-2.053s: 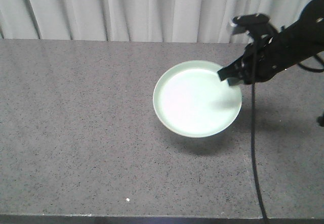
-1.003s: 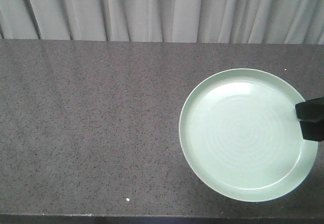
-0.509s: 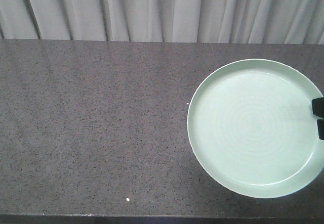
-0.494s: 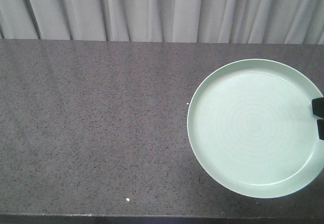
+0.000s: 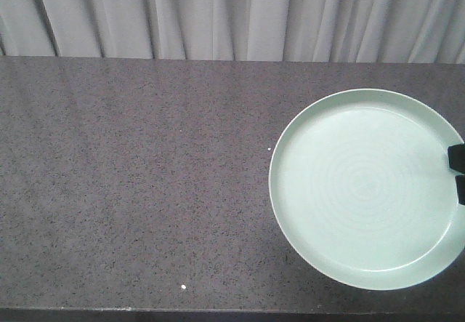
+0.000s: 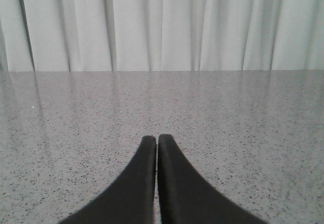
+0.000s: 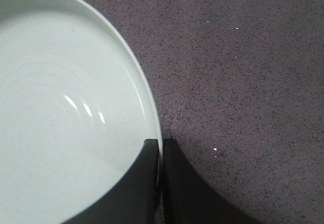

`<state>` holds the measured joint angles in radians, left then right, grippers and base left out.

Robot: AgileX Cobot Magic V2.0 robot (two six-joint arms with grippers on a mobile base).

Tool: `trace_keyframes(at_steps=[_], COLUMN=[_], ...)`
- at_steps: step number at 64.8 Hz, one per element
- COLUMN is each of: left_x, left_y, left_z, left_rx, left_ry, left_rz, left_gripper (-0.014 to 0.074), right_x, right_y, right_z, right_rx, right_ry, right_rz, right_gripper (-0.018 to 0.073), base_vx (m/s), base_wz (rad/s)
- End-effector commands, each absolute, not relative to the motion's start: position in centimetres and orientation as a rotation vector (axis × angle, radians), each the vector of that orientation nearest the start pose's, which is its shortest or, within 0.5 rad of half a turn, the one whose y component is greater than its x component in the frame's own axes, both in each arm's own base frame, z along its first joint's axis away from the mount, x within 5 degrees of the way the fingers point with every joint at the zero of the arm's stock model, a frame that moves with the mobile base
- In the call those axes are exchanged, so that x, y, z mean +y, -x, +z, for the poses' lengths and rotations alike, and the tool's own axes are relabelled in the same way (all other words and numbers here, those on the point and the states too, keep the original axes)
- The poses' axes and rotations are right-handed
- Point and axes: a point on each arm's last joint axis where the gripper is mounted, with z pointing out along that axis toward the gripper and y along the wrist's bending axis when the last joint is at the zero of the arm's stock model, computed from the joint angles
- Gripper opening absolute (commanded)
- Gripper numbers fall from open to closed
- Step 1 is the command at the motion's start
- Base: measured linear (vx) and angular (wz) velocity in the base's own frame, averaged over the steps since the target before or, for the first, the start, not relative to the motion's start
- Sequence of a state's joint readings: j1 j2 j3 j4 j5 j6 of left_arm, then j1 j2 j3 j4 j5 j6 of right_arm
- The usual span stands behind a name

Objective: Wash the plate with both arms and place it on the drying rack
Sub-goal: 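Hold the plate raised in the right gripper while the base turns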

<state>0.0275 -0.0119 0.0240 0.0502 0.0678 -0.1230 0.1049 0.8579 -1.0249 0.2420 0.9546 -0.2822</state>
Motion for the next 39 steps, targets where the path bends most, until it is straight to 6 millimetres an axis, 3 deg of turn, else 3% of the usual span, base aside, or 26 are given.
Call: trace_keyframes(at_steps=[1, 39], left_x=[0.11, 0.11], left_y=[-5.61, -5.61], left_z=[19.92, 19.92], left_rx=[1.501, 1.501], left_ry=[0.078, 0.078], left_rz=[-0.051, -0.051], left_gripper=[-0.0006, -0.0006], right_x=[3.26, 3.26], right_y=[-14.90, -14.90], right_z=[40.38, 40.38], right_rx=[2.124, 2.123], right_ry=[0.349, 0.349], right_rz=[0.196, 0.197], right_gripper=[-0.0006, -0.0006], base_vx=[0.00, 0.00], base_wz=[0.00, 0.00])
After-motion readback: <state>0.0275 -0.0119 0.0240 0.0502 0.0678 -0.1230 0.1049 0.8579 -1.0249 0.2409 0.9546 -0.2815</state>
